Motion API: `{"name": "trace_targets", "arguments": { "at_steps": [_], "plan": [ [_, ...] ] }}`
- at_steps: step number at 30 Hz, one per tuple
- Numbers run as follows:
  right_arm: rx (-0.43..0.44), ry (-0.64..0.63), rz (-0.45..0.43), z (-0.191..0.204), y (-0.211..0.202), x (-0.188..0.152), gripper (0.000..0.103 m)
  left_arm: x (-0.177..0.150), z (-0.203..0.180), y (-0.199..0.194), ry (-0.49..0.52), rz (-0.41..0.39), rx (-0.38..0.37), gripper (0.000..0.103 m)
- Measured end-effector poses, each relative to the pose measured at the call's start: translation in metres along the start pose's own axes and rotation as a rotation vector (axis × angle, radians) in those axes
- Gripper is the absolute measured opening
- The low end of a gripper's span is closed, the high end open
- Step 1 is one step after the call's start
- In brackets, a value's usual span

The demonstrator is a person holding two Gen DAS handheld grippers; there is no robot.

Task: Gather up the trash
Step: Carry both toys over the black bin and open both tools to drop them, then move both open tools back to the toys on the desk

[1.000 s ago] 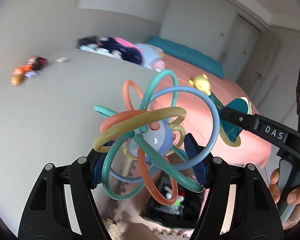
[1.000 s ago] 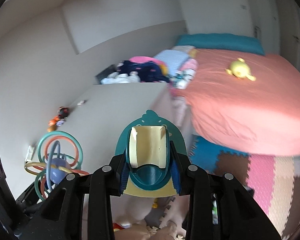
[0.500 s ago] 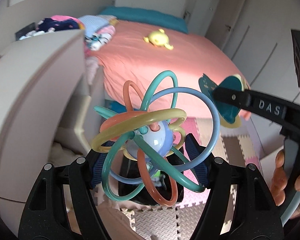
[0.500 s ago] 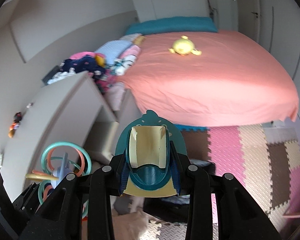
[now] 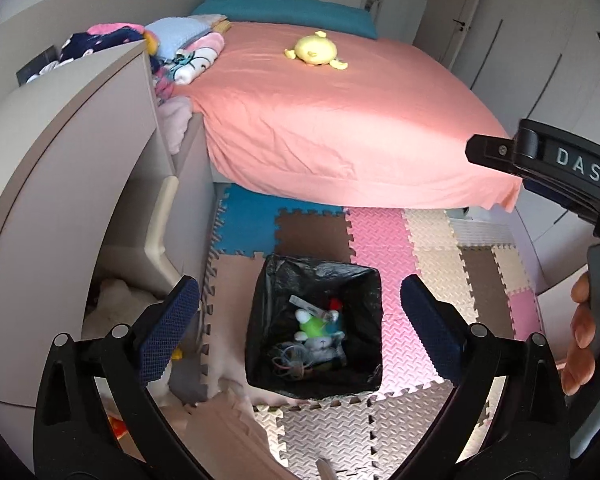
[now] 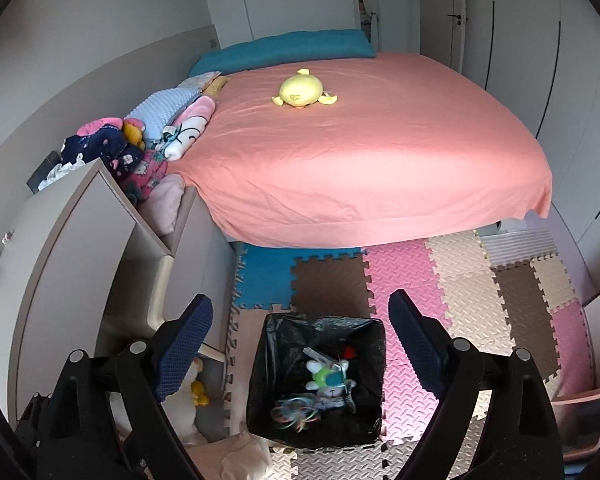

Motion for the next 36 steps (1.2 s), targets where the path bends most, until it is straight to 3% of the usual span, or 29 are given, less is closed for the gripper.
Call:
{"name": "trace_targets", "arguments": {
  "at_steps": [12, 21, 30, 36],
  "plan": [
    [0.035, -0.052, 0.006, 0.031, -0.005, 0.002, 0.090, 0.004, 0.012, -0.011, -0.034, -0.016, -0.016, 0.097],
    [0.101, -0.119, -0.035, 0.083, -0.029, 0.015, 0.090, 0.016, 0.040, -0.040, -0.056, -0.056, -0.003, 0.097],
    [0.220, -0.267, -0.060, 0.188, -0.056, 0.019, 0.090, 0.031, 0.126, -0.095, -0.168, -0.135, 0.071, 0.097],
    [0.300, -0.388, -0.064, 0.274, -0.064, 0.015, 0.090, 0.029, 0.204, -0.131, -0.261, -0.187, 0.165, 0.097]
  ]
}}
Point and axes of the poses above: each gripper's, at about its wrist camera, not at the fingertips, and y roughly the way its jaws point, z to its left, x to its top, the point moved 10 cm from there along y, roughly the way its jaws point, and after that the axes turned 6 degrees about z, right-handed, at the moved point
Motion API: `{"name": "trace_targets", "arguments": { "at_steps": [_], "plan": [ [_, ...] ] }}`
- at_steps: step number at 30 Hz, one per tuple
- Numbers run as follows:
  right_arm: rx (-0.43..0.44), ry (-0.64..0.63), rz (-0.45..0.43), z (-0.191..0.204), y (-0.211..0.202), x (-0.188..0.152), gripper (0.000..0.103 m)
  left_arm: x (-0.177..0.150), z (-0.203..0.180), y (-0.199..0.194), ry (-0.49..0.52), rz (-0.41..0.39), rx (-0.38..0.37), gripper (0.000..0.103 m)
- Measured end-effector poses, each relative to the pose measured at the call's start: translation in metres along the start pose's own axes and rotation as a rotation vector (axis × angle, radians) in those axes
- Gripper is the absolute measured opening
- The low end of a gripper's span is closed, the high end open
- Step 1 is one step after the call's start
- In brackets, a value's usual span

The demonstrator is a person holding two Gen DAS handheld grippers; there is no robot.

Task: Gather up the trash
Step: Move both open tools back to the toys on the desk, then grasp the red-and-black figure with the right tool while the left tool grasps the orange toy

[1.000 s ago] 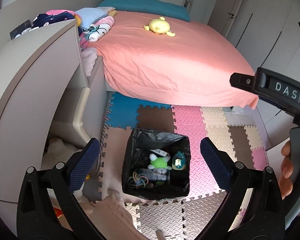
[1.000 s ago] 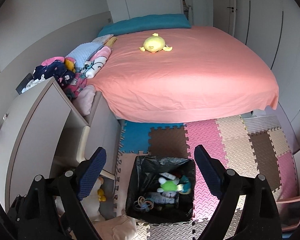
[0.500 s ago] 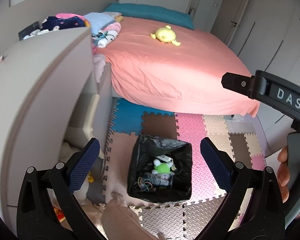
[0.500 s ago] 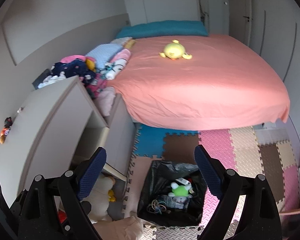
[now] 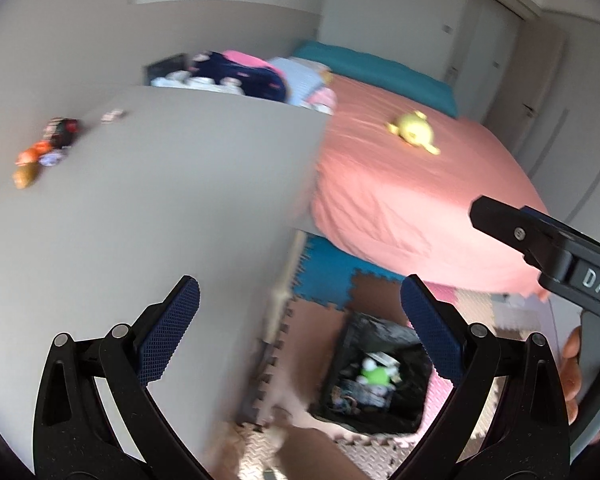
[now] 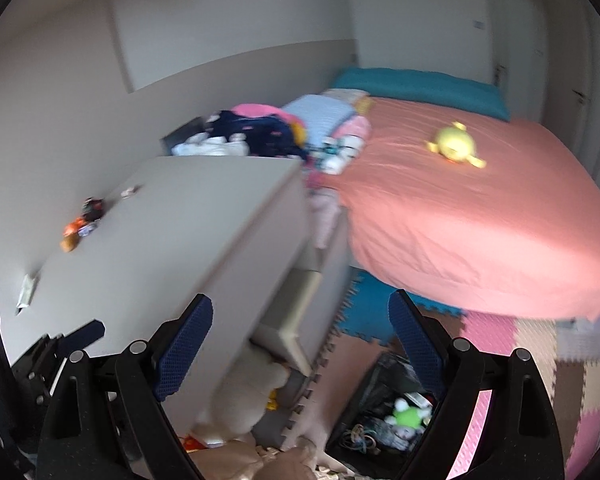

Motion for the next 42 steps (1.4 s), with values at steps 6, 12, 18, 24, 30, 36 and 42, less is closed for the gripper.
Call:
{"name": "trace_targets", "arguments": {
  "at_steps": [6, 12, 18, 24, 30, 36, 42],
  "plan": [
    [0.064, -0.082, 0.021, 0.068, 0.029, 0.022, 0.090, 0.018, 0.088, -0.011, -0.109, -0.025, 0.079, 0.097],
    [0.129, -0.152, 0.067, 0.136, 0.066, 0.037, 0.090, 0.026, 0.160, -0.014, -0.201, -0.039, 0.129, 0.097],
    [0.205, -0.219, 0.099, 0.205, 0.100, 0.056, 0.090, 0.034, 0.233, -0.016, -0.290, -0.056, 0.199, 0.097],
    [0.290, -0.280, 0.124, 0.282, 0.132, 0.078, 0.090, 0.049, 0.304, -0.015, -0.366, -0.076, 0.271, 0.097],
    [0.359, -0.299, 0.180, 0.353, 0.173, 0.094, 0.090, 0.070, 0.364, -0.002, -0.436, -0.092, 0.312, 0.097],
    [0.358, -0.354, 0.199, 0.396, 0.216, 0.112, 0.090, 0.080, 0.404, 0.012, -0.460, -0.091, 0.332, 0.097],
    [0.325, -0.380, 0.226, 0.414, 0.258, 0.123, 0.090, 0.091, 0.422, 0.024, -0.469, -0.095, 0.322, 0.097]
  ]
}}
Point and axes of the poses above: each gripper's, at about its wrist camera, not at the fingertips, and y roughly the way its jaws point, z to its left, x to its top, the point moved 10 cm from there along y, roughly the way its jaws point, and after that the axes turned 6 degrees about z, right-handed, at the moved point
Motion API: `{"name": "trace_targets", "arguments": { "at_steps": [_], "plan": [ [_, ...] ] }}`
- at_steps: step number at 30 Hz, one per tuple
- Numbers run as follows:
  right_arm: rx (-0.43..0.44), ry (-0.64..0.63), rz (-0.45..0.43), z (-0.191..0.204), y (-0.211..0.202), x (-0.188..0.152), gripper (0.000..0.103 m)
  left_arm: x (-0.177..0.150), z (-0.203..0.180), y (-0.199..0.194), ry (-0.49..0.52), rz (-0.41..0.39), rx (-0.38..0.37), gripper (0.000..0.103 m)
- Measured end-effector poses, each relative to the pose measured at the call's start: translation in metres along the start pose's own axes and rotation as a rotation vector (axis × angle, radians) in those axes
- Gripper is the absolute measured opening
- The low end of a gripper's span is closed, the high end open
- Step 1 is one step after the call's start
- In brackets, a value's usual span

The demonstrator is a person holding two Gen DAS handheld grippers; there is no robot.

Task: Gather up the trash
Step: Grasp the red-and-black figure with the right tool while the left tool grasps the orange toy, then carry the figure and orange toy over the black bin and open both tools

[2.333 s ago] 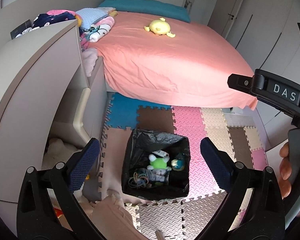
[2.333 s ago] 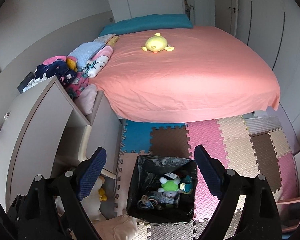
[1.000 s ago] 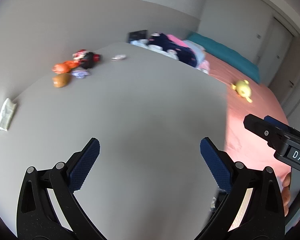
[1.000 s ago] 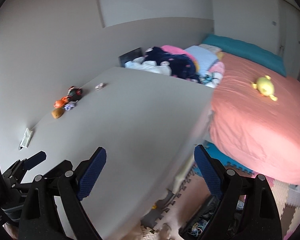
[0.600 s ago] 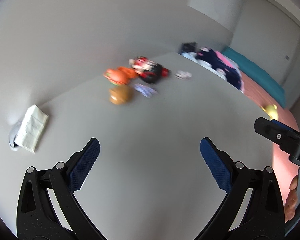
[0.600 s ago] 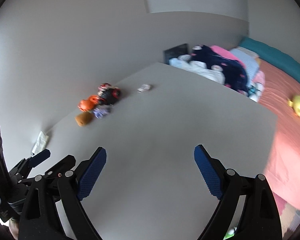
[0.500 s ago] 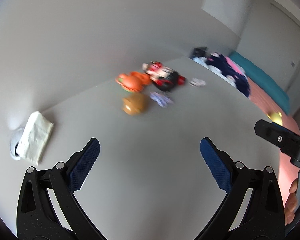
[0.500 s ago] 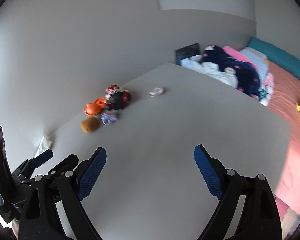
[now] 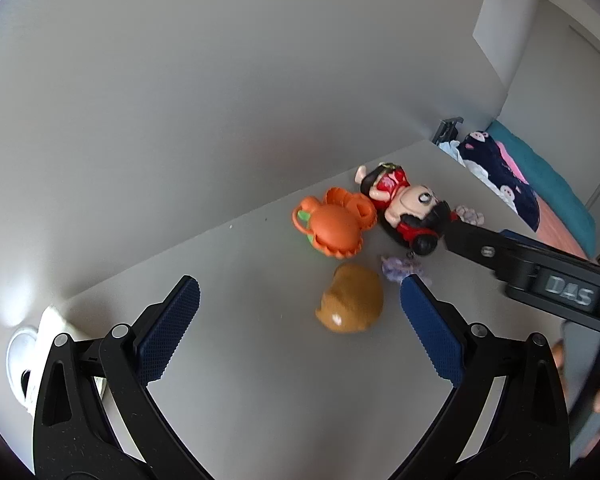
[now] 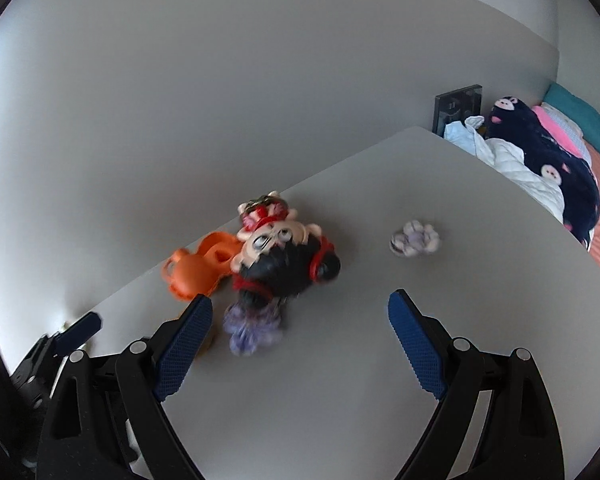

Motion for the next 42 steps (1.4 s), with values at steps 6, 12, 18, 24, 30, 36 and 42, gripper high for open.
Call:
{"name": "trace_targets", "arguments": {
  "at_steps": [6, 12, 18, 24, 30, 36, 42],
  "plan": [
    [-0.010, -0.018, 0.038, 0.001, 0.030, 0.016, 0.090, 0.011, -0.006, 0.011, 0.047, -0.002, 0.004, 0.097],
    [0.112, -0.037, 0.160, 0.013, 0.058, 0.017, 0.055, 0.020, -0.018, 0.024, 0.135, 0.001, -0.010, 0.097],
    [0.132, -0.015, 0.151, 0.004, 0.053, 0.016, 0.053, 0.029, -0.023, 0.040, 0.187, 0.030, -0.037, 0.097],
    [0.137, 0.032, 0.089, -0.018, 0.037, 0.020, 0.053, 0.036, -0.030, 0.055, 0.214, 0.060, -0.039, 0.097],
    [0.136, 0.053, 0.062, -0.030, 0.025, 0.026, 0.053, 0.042, -0.028, 0.076, 0.213, 0.115, -0.042, 0.059],
    [0.144, 0.063, 0.030, -0.028, 0.010, 0.023, 0.053, 0.039, -0.016, 0.075, 0.159, 0.106, -0.043, 0.035],
    [0.145, 0.056, -0.004, -0.025, -0.017, 0.015, 0.053, 0.038, -0.023, 0.044, 0.133, 0.030, -0.084, 0.035]
  ]
}}
Point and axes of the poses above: each gripper's, at about its wrist camera, not at the fingertips, and y roughly the way its jaws point, z to its left, x to its top, the point moved 10 cm from there along y, roughly the way its jaws point, and after that the axes turned 6 degrees about z, right-handed, at the moved point
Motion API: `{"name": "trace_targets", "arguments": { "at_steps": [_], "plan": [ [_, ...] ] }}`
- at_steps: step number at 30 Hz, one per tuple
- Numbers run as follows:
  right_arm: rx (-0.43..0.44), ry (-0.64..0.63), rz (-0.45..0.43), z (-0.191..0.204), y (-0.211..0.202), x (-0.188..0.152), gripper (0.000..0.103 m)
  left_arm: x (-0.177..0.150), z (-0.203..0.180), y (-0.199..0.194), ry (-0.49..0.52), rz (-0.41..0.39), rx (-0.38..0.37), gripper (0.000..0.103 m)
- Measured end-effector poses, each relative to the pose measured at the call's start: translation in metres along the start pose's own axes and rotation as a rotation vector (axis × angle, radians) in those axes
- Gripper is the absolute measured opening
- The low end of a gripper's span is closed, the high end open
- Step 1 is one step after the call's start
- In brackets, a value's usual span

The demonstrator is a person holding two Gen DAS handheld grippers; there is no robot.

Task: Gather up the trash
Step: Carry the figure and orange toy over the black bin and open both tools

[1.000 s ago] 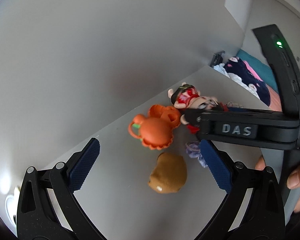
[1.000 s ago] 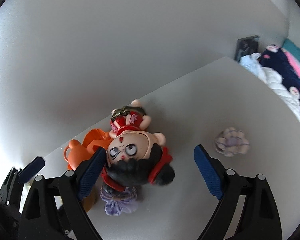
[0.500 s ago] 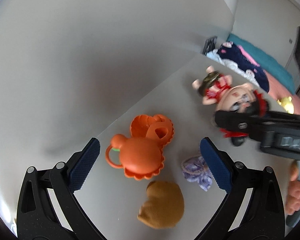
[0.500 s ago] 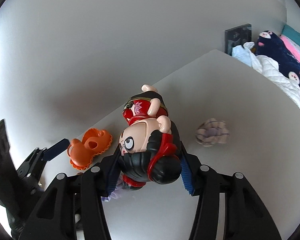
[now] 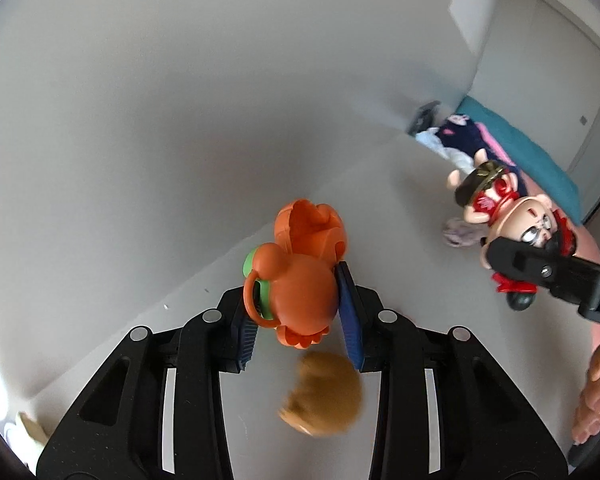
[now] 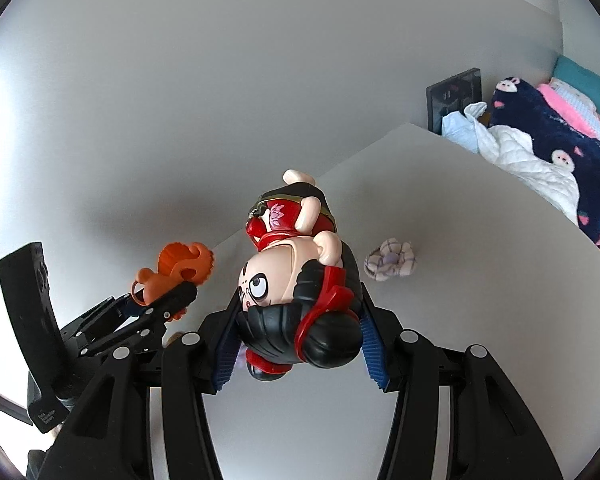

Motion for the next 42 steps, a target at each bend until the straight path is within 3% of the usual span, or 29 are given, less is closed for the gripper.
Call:
{"name": "trace_targets", "arguments": {
  "at_steps": [12, 17, 31, 42],
  "plan": [
    [-0.029, 0.061, -0.058, -0.015, -0.090, -0.056, 0.053, -0.037, -0.081, -0.079, 0.096, -0.063, -0.049, 0.035],
    [-0.062, 0.090, -0.103, -0.028, -0.141, -0.096, 0.053, -0.077, -0.126, -0.110, 0.144, -0.066, -0.072, 0.035],
    [-0.143, 0.191, -0.233, -0.089, -0.276, -0.218, 0.053, -0.182, -0.270, -0.189, 0.300, -0.081, -0.236, 0.035],
    [-0.265, 0.350, -0.276, -0.174, -0.353, -0.339, 0.053, -0.281, -0.383, -0.197, 0.447, 0.007, -0.376, 0.035]
  ]
}}
Point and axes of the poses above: each gripper's, at about its wrist camera, not at the fingertips, and y roughly the way its jaws point, z to its left, x to its top, the point moved 10 cm from there along y, roughly the way its jaws point, and after that the axes turned 6 degrees about z, right-handed, at the moved point
